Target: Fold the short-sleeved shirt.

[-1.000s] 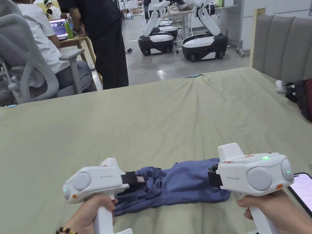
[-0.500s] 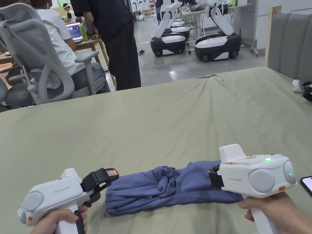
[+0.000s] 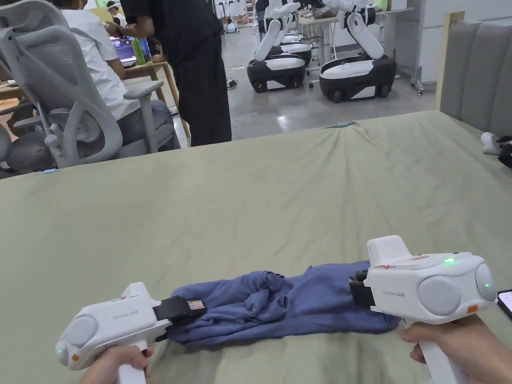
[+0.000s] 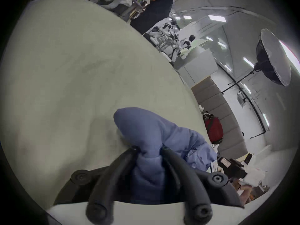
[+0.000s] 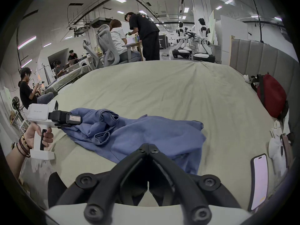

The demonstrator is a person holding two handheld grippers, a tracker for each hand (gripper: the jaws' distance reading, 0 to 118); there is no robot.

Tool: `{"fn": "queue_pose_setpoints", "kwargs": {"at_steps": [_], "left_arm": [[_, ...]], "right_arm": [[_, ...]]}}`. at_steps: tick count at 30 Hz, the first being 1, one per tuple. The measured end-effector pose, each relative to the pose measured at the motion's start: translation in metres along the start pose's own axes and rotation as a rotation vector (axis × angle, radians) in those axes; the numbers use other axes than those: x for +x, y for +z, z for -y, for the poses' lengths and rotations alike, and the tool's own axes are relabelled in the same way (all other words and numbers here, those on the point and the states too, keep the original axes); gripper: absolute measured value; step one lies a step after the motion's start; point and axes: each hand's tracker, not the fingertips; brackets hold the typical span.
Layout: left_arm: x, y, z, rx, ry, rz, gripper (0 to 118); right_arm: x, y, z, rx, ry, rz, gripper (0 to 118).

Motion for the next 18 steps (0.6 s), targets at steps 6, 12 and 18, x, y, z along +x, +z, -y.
{"fn": "queue_pose_setpoints", "kwargs": {"at_steps": [6,12,18], "left_arm": [[-0.034,0.064,-0.007,0.118,0.050,-0.202,13],[-0.055,0.070,-0.014,0.107,0.071,-0.170,13],[0.012,0.057,-0.033,0.080,-0.023,0.036,13]], "right_arm": [[-0.007,-0.004,-0.004,0.013,0.036,0.020,0],[-0.016,-0.016,-0.002,0.016,0.026,0.028,0],[-0.016,-0.014,0.000,0.007,0.040,0.024,0]]}}
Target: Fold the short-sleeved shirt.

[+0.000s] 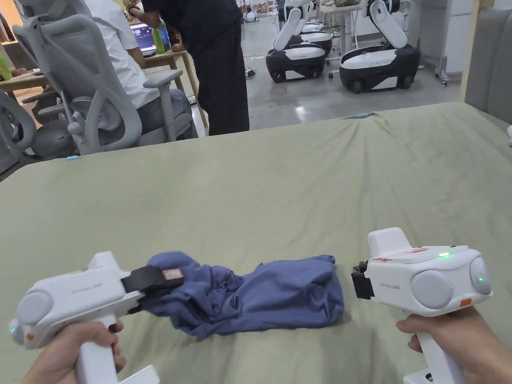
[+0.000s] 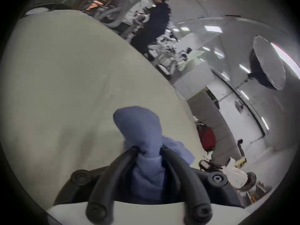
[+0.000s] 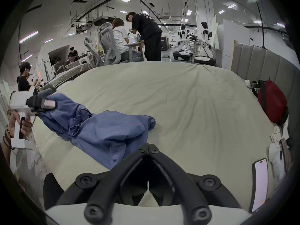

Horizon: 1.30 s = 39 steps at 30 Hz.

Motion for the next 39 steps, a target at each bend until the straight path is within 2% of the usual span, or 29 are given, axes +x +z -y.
{"fn": "queue_pose_setpoints", "kwargs": {"at_steps": [6,9,15,16,17,19,20,21,22,25,26,27,28,29,30,33,36,39], "left_arm": [[0.083,-0.081,0.038,-0.127,-0.073,0.108,13],[0.103,-0.127,0.061,-0.211,-0.075,0.063,14],[0.103,-0.183,0.086,-0.269,-0.073,0.024,16],[0.100,-0.185,0.087,-0.266,-0.072,0.022,23],[0.104,-0.181,0.093,-0.259,-0.055,0.036,42],[0.106,-0.170,0.090,-0.243,-0.008,0.169,85],[0.110,-0.162,0.088,-0.232,-0.020,0.224,116],[0.118,-0.152,0.087,-0.221,-0.058,0.229,118],[0.124,-0.140,0.085,-0.190,-0.106,0.183,114],[0.132,-0.118,0.075,-0.123,-0.208,0.111,118],[0.128,-0.111,0.071,-0.114,-0.209,0.090,112],[0.123,-0.107,0.067,-0.127,-0.191,0.094,95],[0.118,-0.104,0.065,-0.134,-0.172,0.083,68],[0.111,-0.104,0.062,-0.143,-0.155,0.078,21],[0.107,-0.105,0.064,-0.155,-0.152,0.059,0],[0.109,-0.120,0.079,-0.187,-0.195,-0.035,0],[0.114,-0.146,0.089,-0.251,-0.150,0.033,0],[0.136,-0.185,0.107,-0.286,-0.179,0.030,0]], "right_arm": [[0.016,0.013,0.004,0.020,-0.014,0.023,0],[0.029,0.020,0.007,0.023,-0.032,0.044,0],[0.049,0.032,0.013,0.018,-0.047,0.074,0],[0.051,0.033,0.014,0.017,-0.047,0.076,0],[0.053,0.034,0.016,0.017,-0.048,0.079,0],[0.056,0.033,0.018,0.016,-0.050,0.082,0],[0.057,0.033,0.018,0.013,-0.052,0.083,0],[0.058,0.032,0.019,0.009,-0.054,0.082,0],[0.057,0.032,0.019,0.008,-0.055,0.079,0],[0.056,0.031,0.020,0.014,-0.075,0.085,0],[0.056,0.031,0.021,0.017,-0.082,0.081,0],[0.055,0.030,0.022,0.021,-0.090,0.072,0],[0.055,0.030,0.023,0.023,-0.096,0.066,0],[0.055,0.029,0.023,0.024,-0.102,0.061,0],[0.054,0.028,0.024,0.024,-0.103,0.056,0],[0.053,0.027,0.026,0.022,-0.103,0.046,0],[0.056,0.032,0.032,0.014,-0.105,0.048,0],[0.064,0.043,0.041,0.006,-0.122,0.056,0]]}}
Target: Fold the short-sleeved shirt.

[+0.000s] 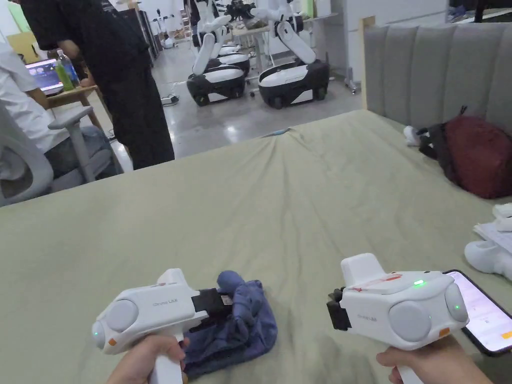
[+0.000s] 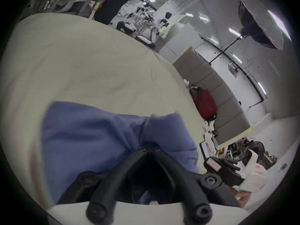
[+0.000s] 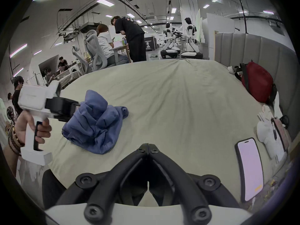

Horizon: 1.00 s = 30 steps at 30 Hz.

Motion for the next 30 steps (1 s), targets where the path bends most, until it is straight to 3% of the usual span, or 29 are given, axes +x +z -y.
{"fn": "queue_pose_setpoints", "kwargs": {"at_steps": [5,10,15,19,22,23,24,26,27,28,30], "left_arm": [[0.002,-0.063,0.005,-0.076,0.036,0.021,0],[0.007,-0.048,0.006,-0.057,0.045,0.035,0],[-0.005,0.018,-0.005,0.073,0.006,0.030,0],[-0.037,0.073,-0.011,0.127,0.054,-0.021,2],[-0.054,0.106,-0.007,0.156,0.038,-0.063,50],[-0.059,0.114,-0.006,0.155,0.036,-0.070,74],[-0.064,0.119,-0.005,0.154,0.037,-0.080,88],[-0.070,0.122,0.000,0.152,0.038,-0.087,93],[-0.074,0.121,0.003,0.156,0.036,-0.086,109],[-0.075,0.119,0.004,0.157,0.036,-0.084,118],[-0.075,0.107,0.007,0.149,0.042,-0.069,118]], "right_arm": [[0.021,0.014,0.015,0.007,0.013,0.056,0],[0.036,0.018,0.021,-0.002,0.003,0.071,0],[0.002,-0.015,-0.018,0.055,0.019,-0.120,0],[-0.030,-0.069,-0.044,0.036,-0.071,-0.281,0],[-0.053,-0.115,-0.043,-0.032,-0.038,-0.300,0],[-0.059,-0.126,-0.038,-0.093,-0.032,-0.271,0],[-0.063,-0.139,-0.032,-0.154,-0.019,-0.220,0],[-0.064,-0.139,-0.027,-0.107,-0.014,-0.219,0],[-0.061,-0.135,-0.032,-0.114,-0.022,-0.219,0],[-0.061,-0.133,-0.035,-0.119,-0.027,-0.217,0],[-0.062,-0.135,-0.034,-0.132,-0.011,-0.218,0]]}}
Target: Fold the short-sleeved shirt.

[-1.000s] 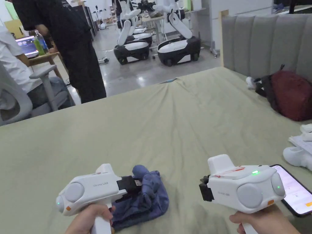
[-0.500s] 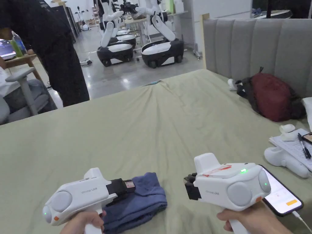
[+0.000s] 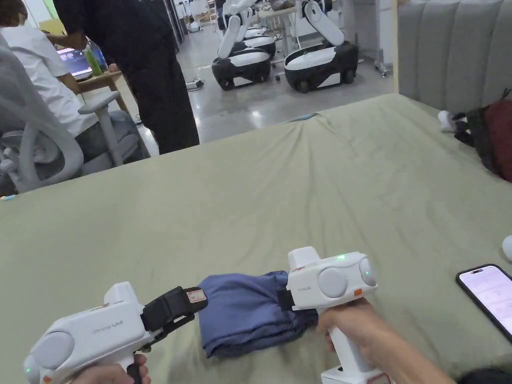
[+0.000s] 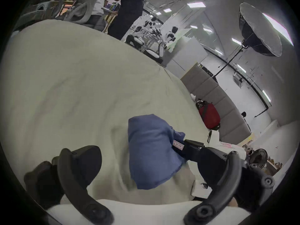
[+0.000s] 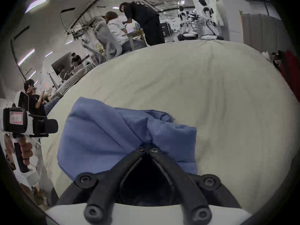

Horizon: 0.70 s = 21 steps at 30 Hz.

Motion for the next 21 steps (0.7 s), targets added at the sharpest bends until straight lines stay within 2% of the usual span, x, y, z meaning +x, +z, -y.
{"fn": "queue_pose_setpoints", "kwargs": {"at_steps": [4,5,7,9,11,14,21], "left_arm": [[0.001,-0.038,0.006,-0.054,0.017,-0.016,118],[0.003,-0.049,0.008,-0.056,0.012,-0.029,114],[0.004,-0.067,0.011,-0.074,0.003,-0.055,97],[0.007,-0.082,0.015,-0.094,0.013,-0.087,64],[0.010,-0.084,0.017,-0.065,0.009,-0.092,57],[0.009,-0.078,0.017,-0.070,0.013,-0.056,40],[0.006,-0.073,0.014,-0.069,0.014,-0.025,39]], "right_arm": [[0.005,-0.004,-0.001,0.005,-0.007,-0.010,0],[0.005,-0.001,0.001,0.010,-0.010,-0.013,0],[0.006,0.000,0.003,0.016,-0.021,-0.018,0],[0.006,-0.001,0.002,0.014,-0.025,-0.016,0],[0.006,-0.001,0.002,0.012,-0.024,-0.008,0],[0.005,-0.004,0.002,0.011,-0.019,-0.002,0],[-0.007,0.003,-0.001,0.020,0.025,0.035,0]]}}
